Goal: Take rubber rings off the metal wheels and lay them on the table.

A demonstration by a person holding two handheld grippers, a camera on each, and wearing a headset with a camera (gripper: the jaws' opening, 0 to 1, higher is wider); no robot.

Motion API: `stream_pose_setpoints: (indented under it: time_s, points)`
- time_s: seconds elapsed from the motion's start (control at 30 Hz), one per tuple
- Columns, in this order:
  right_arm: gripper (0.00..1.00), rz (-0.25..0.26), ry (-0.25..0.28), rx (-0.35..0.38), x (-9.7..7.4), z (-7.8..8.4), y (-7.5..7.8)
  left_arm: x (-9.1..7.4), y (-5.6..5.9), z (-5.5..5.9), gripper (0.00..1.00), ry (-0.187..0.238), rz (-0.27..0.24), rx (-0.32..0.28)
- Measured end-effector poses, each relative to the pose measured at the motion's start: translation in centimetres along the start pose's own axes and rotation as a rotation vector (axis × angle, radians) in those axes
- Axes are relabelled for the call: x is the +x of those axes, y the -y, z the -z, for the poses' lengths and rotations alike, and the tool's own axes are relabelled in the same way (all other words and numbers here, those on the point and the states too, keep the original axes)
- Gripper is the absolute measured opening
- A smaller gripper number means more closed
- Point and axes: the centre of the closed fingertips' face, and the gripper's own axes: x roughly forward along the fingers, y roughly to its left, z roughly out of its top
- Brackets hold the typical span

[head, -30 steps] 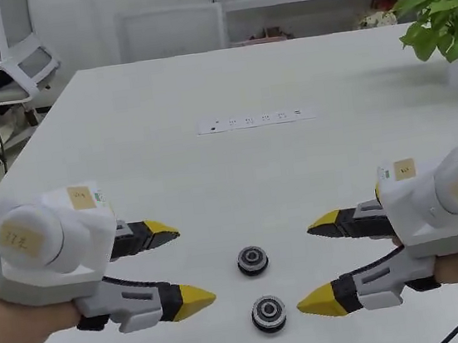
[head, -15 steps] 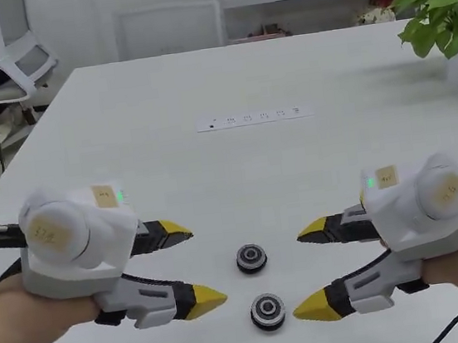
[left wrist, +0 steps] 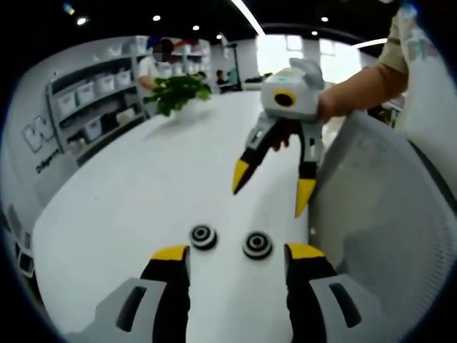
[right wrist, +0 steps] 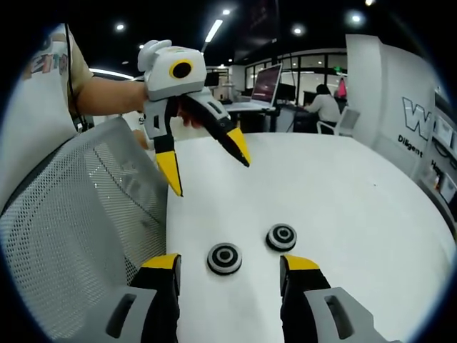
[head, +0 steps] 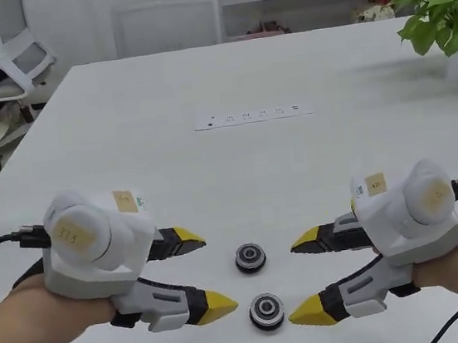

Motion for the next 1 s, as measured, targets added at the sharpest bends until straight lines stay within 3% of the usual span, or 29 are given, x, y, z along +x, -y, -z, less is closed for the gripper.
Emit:
stream_pose_setpoints:
  time_s: [1.0]
  points:
    - [0.48, -0.065, -0.016, 0.020, 1.9, 1.7, 0.2, 2.8, 0.4, 2.1, 0.46, -0.051, 0.069, -0.015]
